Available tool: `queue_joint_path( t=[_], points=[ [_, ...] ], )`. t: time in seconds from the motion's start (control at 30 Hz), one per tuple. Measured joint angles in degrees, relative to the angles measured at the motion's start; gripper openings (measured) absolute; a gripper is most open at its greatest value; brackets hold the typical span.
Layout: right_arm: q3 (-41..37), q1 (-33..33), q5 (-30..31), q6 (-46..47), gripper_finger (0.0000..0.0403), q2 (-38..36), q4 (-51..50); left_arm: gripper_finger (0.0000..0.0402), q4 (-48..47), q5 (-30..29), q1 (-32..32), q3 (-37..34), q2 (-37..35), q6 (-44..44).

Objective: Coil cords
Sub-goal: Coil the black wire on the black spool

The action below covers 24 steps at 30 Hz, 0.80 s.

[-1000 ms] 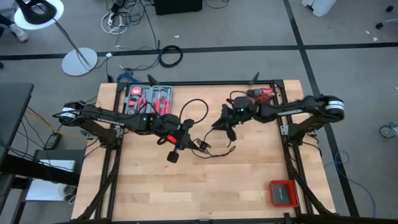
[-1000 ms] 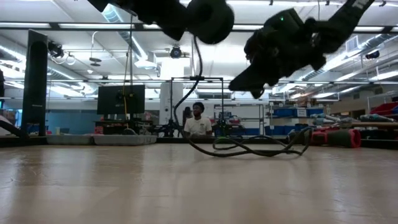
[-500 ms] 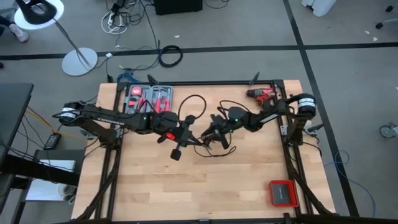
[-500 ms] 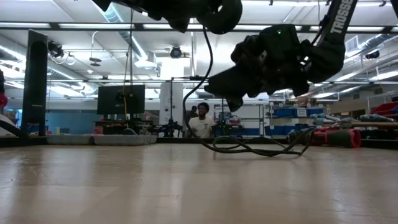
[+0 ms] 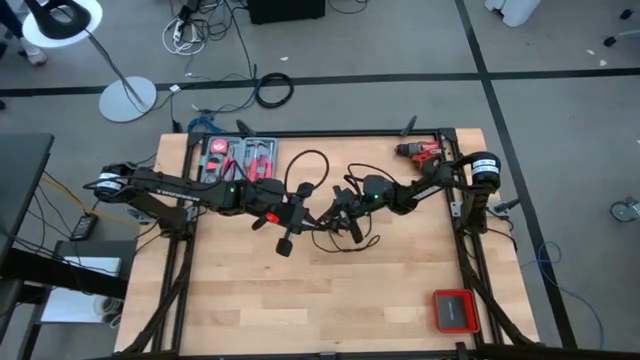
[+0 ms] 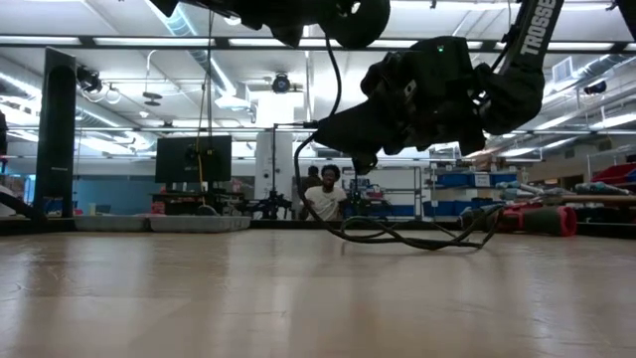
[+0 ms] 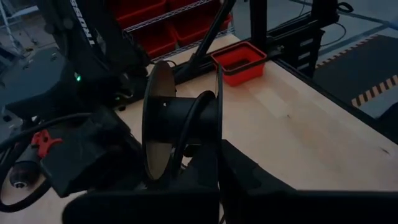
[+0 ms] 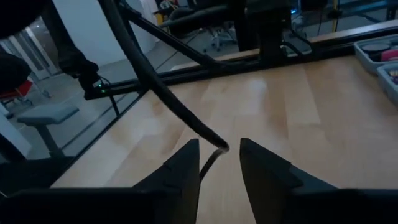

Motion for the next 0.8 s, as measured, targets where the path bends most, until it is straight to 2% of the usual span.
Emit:
queue_joint_path(
  t=[0.2,0.4,0.63,0.8],
  points=[
    [0.00,0.04,0.35,-0.21,0.0073,0.00,-0.17,0.0000,0.04,-1.40,0.00,0.02,0.00,0.02],
    [-0.02,0.04,-1.17,-0.57,0.0008,0.00,-0.17,0.0000,0.91,-2.38,0.00,0.00,0.00,0.13],
    [-0.07,0.05,-4.46,-0.57,0.0004,0.00,-2.35,0.0000,0.26,-4.79,0.00,0.02,0.00,0.13],
    [-0.07,0.11,-4.53,-1.49,0.0002,0.00,-4.70,0.0000,-0.33,-5.81,-0.02,0.02,0.00,0.04]
  ],
)
